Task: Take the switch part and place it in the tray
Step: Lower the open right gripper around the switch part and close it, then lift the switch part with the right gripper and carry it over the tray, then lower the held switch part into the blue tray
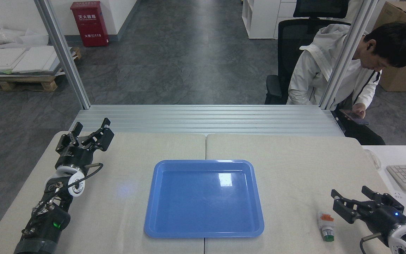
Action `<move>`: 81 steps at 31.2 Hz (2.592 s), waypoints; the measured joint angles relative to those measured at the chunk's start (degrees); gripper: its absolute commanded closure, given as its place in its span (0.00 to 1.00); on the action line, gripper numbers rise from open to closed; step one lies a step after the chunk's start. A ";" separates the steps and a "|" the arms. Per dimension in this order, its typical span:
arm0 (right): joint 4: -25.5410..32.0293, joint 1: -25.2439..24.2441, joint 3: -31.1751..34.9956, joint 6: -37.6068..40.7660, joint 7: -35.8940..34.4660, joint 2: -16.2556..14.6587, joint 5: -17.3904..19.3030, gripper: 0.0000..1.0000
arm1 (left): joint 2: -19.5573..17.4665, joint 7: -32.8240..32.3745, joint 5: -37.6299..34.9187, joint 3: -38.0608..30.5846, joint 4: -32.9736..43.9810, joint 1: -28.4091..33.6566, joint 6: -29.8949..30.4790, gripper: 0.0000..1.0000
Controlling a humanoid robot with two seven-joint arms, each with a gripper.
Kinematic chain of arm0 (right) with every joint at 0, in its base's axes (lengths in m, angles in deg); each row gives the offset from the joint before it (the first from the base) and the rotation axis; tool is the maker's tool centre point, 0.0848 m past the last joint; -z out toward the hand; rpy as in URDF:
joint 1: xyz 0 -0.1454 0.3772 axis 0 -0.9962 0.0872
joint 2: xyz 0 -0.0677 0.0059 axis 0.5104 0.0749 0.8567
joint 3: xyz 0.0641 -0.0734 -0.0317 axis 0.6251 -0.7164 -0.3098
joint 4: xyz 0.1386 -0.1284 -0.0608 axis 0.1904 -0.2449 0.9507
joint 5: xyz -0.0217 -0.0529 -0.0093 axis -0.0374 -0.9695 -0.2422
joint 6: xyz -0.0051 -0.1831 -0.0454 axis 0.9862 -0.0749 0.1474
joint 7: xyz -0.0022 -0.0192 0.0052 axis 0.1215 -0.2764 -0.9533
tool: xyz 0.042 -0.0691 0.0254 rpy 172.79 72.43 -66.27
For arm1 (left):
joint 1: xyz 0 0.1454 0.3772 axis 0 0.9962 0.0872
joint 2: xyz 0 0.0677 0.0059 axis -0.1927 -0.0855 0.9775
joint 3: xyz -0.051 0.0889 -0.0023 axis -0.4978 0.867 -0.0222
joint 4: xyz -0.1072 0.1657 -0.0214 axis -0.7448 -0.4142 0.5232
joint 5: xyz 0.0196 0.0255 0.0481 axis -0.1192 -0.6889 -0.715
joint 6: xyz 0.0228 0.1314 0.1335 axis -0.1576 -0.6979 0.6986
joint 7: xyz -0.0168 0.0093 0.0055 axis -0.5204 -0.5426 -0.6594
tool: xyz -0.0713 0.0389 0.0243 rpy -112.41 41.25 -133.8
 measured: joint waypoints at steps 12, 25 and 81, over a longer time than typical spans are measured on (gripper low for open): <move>1.26 -2.62 -5.03 -3.38 -0.06 1.90 -0.14 0.02 | 0.02 0.00 0.00 0.00 0.00 0.00 0.00 0.00; 1.23 -3.61 -10.92 -8.55 -0.11 2.14 -2.25 0.67 | 0.03 0.00 0.00 0.00 0.00 0.00 0.00 0.00; -4.63 16.51 -27.93 -12.23 10.43 32.66 -34.61 0.87 | 0.03 -0.03 0.00 0.00 0.00 0.00 0.00 0.00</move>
